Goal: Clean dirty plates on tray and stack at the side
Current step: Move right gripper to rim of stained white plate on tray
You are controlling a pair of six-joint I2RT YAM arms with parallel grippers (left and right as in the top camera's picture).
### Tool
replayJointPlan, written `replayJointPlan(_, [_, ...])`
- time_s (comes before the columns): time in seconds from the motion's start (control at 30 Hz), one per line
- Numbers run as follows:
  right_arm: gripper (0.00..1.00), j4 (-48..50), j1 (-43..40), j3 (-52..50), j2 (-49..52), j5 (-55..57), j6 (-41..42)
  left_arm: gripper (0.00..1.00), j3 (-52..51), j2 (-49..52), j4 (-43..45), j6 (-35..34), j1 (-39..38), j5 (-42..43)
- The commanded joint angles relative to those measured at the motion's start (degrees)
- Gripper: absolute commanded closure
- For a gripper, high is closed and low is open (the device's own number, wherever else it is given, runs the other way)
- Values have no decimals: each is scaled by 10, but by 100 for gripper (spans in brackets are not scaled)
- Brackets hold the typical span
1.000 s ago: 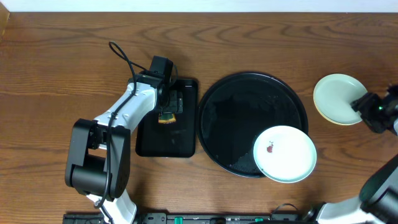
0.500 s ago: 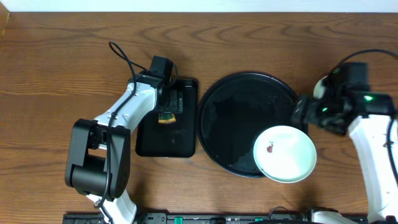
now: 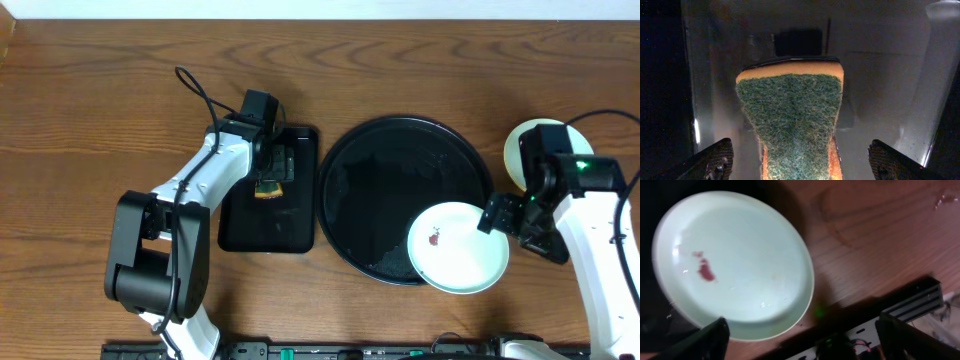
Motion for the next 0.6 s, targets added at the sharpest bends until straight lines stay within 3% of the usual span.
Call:
replayJointPlan(0.0, [12, 20, -3, -38, -6, 37, 65, 13, -4, 3, -2, 3, 1, 3])
replayJointPlan(0.27, [46, 127, -3, -136, -6, 4, 71, 13, -4, 3, -2, 3, 1, 3])
replayJointPlan(0.57, [48, 133, -3, -148, -6, 5, 73, 13, -4, 3, -2, 3, 1, 3])
